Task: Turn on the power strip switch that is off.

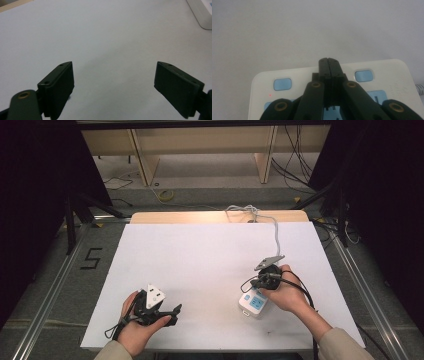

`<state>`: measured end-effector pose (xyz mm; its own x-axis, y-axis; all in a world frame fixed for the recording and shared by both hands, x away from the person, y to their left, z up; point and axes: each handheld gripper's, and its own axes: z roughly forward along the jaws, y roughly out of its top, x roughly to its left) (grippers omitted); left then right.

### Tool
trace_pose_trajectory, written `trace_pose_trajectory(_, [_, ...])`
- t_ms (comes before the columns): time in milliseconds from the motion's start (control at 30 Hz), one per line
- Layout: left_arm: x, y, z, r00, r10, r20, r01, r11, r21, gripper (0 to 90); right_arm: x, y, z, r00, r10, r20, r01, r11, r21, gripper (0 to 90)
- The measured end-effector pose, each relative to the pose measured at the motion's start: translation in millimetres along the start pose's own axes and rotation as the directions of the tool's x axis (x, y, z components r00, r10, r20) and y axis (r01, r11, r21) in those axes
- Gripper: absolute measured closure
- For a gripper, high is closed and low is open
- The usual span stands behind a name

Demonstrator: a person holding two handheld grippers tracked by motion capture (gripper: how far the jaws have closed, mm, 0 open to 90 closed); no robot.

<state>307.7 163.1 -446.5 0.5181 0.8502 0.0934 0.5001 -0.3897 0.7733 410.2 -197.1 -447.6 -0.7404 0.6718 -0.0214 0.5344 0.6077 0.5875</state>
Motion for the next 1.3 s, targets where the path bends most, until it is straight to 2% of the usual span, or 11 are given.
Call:
trace_pose_trajectory(333, [-0.2, 0.0, 0.5, 1.0, 0.002, 0.0, -0.002, 1.0, 0.0, 15.9, 2.4, 2.5, 0.3, 0.9999, -0.005, 0.016, 0.005, 1.0, 0.02, 90.0])
trace_pose_trajectory(1300, [-0.9, 0.0, 1.6, 1.0, 0.0, 0.003, 0.0, 1.0, 0.0, 15.9, 1.4, 9.7, 1.1, 0.9999, -0.007, 0.008, 0.006, 0.997, 0.071, 90.0])
